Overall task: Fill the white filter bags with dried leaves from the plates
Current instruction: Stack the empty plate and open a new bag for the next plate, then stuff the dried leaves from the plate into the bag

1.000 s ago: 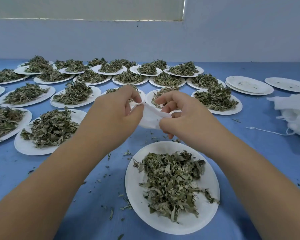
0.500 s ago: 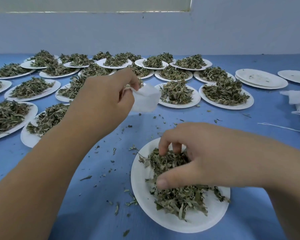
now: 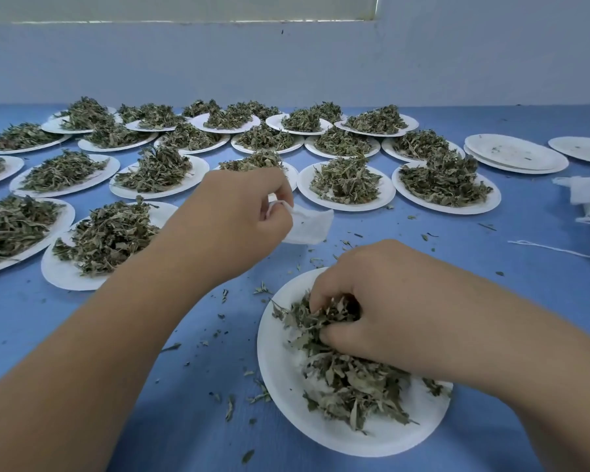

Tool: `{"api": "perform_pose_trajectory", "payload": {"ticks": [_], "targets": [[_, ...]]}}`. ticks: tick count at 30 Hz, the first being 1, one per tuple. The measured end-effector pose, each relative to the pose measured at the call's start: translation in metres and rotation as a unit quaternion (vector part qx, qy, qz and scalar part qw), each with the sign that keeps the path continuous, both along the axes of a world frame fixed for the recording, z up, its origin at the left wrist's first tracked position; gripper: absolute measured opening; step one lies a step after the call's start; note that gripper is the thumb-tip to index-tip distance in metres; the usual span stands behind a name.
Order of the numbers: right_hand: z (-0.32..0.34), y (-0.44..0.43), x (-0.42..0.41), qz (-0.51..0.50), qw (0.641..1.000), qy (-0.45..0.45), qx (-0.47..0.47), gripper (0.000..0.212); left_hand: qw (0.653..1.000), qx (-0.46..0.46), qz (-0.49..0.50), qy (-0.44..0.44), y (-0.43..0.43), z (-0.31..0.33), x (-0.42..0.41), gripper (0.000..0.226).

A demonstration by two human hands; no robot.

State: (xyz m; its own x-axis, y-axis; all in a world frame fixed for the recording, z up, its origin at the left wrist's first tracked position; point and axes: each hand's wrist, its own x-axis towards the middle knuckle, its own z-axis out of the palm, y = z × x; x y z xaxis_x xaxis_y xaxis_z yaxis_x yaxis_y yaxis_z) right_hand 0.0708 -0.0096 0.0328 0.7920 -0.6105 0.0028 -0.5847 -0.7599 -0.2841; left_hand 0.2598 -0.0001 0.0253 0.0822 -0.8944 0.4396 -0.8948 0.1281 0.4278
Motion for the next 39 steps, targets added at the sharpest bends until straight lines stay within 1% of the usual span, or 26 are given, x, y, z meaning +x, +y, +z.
{"api": "perform_pose_trajectory", "payload": {"ticks": [4,10,13,15,17,19,26,32,36,39], "targets": [[0.005,-0.007,-0.004,-0.015,0.998,-0.027,0.048,0.016,1.0,0.014,-0.015,0.011,-0.001,-0.002,0.002,0.009],[0.012,-0.019,-0.014,-0.031,0.993,-0.072,0.093,0.007,0.999,0.003,-0.032,0.002,0.001,-0.001,-0.001,0.008],[0.018,-0.022,-0.02,-0.04,0.982,-0.111,0.149,0.012,0.999,0.002,-0.036,-0.005,0.002,-0.002,-0.001,0.01],[0.023,-0.023,-0.023,-0.037,0.975,-0.125,0.181,0.02,0.999,0.004,-0.039,-0.008,0.002,-0.002,-0.001,0.01],[0.026,-0.024,-0.025,-0.033,0.97,-0.137,0.195,0.024,0.999,0.003,-0.047,-0.009,0.002,-0.002,-0.001,0.008],[0.028,-0.025,-0.027,-0.034,0.966,-0.156,0.201,0.023,0.998,0.001,-0.056,-0.008,0.002,-0.002,-0.001,0.009],[0.025,-0.028,-0.027,-0.048,0.967,-0.175,0.177,0.023,0.997,0.01,-0.073,-0.004,0.004,-0.002,-0.003,0.011],[0.017,-0.028,-0.018,-0.068,0.973,-0.169,0.142,0.006,0.995,-0.01,-0.1,-0.026,0.006,-0.001,-0.01,0.01],[0.007,-0.027,-0.011,-0.108,0.977,-0.171,0.073,0.009,0.993,-0.009,-0.117,-0.027,0.006,-0.002,-0.015,0.009],[0.001,-0.026,-0.005,-0.156,0.973,-0.169,0.01,0.004,0.992,-0.001,-0.122,-0.013,0.005,-0.004,-0.018,0.008]]}}
